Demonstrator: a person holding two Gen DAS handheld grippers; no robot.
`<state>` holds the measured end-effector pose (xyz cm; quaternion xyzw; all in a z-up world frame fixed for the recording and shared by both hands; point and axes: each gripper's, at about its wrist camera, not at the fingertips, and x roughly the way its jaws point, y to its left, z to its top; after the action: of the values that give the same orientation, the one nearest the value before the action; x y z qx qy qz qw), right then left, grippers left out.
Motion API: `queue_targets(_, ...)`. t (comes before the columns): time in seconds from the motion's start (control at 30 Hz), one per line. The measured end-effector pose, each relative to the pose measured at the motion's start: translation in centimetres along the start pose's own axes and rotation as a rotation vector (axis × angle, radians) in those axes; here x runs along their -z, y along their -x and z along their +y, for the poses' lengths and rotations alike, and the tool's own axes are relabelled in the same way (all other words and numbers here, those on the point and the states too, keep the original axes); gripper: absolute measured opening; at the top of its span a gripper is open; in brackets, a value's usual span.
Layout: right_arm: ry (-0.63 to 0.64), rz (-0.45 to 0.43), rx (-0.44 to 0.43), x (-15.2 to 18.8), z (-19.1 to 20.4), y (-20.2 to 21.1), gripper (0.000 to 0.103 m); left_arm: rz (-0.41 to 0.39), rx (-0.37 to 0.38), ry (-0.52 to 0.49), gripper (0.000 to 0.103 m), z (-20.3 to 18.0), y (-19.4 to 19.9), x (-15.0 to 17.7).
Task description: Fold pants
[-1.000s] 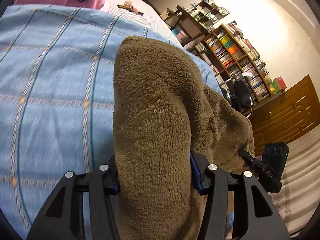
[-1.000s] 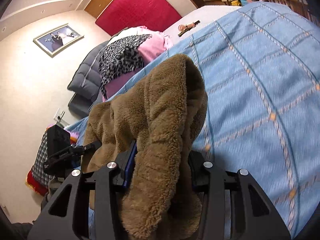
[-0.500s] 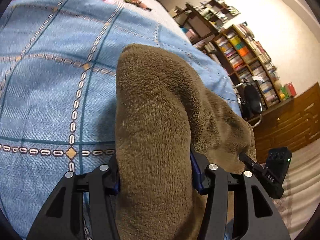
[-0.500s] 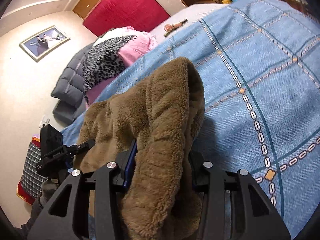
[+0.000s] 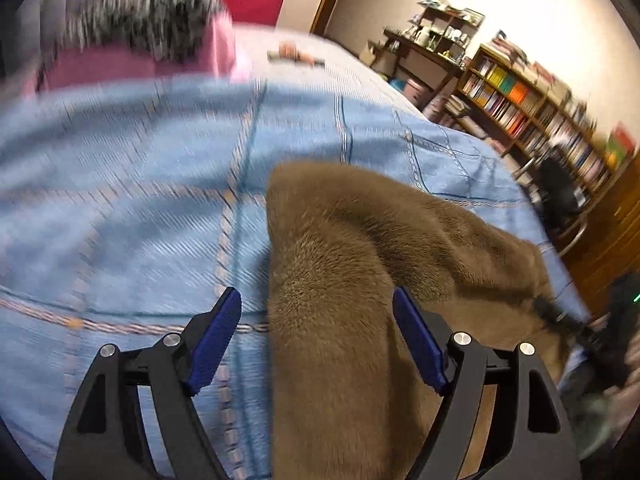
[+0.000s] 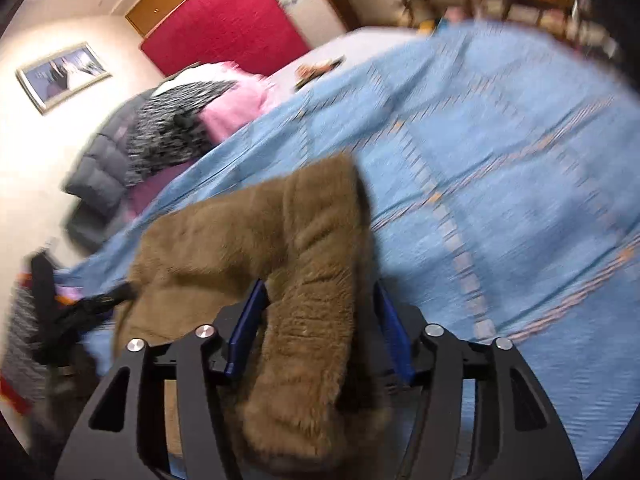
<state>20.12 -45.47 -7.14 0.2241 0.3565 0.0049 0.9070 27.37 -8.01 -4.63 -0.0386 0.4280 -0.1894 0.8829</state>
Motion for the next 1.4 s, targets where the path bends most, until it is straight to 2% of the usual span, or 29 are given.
queue_targets(0.1, 0.075, -0.052, 0.023, 0.1, 1.7, 1.7, 0.06, -0.041, -0.044, -0.085, 0.08, -1.9, 1.9, 1.3)
queue_targets(0.13, 0.102, -0.059, 0.023, 0.3, 2.4, 2.0, 0.06, -0.038, -0.043, -0.088, 0.082, -2.2, 2.0, 1.7)
queue_targets(0.3, 0.277, -0.049, 0.003, 2.9, 5.6, 2.3, 0.06, -0.009, -0.035, -0.093, 0.083, -3.1, 2.0, 3.5)
queue_targets(0.43, 0.268, -0.016, -0.001, 4.1, 4.3, 1.3, 0.06, 0.043, -0.059, -0.1, 0.083, -3.2, 0.2, 4.7)
queue_targets(0.57, 0.26, 0.03, 0.014, 5.1, 2.4, -0.4, 0.06, 0.057, -0.059, -0.11, 0.086, -3.1, -1.1, 5.1)
queue_targets(0.8, 0.275, 0.037, 0.03, 5.2, 2.4, -0.8, 0.06, 0.061, -0.091, -0.121, 0.086, -3.5, -1.4, 5.2)
queue_targets(0.9, 0.263, 0.0, 0.038, 5.1, 2.9, 0.9, 0.06, 0.03, -0.128, -0.149, 0.086, -4.4, 0.0, 5.1)
queue_targets(0.97, 0.248, -0.028, 0.026, 5.1, 3.4, 2.4, 0.066, 0.006, -0.152, -0.174, 0.086, -5.0, 1.0, 5.2)
queue_targets(1.03, 0.237, -0.054, 0.016, 5.2, 3.9, 3.8, 0.082, -0.013, -0.173, -0.182, 0.088, -5.7, 2.0, 5.2)
queue_targets(1.2, 0.245, -0.079, 0.002, 6.3, 5.3, 6.7, 0.083, -0.058, -0.171, -0.19, 0.092, -7.1, 4.5, 5.6)
queue_targets(1.27, 0.248, -0.084, -0.002, 6.8, 5.7, 7.6, 0.086, -0.076, -0.176, -0.197, 0.097, -7.7, 5.5, 5.9)
queue_targets(1.4, 0.262, -0.105, -0.002, 7.8, 6.8, 9.7, 0.092, -0.099, -0.177, -0.206, 0.098, -8.8, 7.4, 7.0)
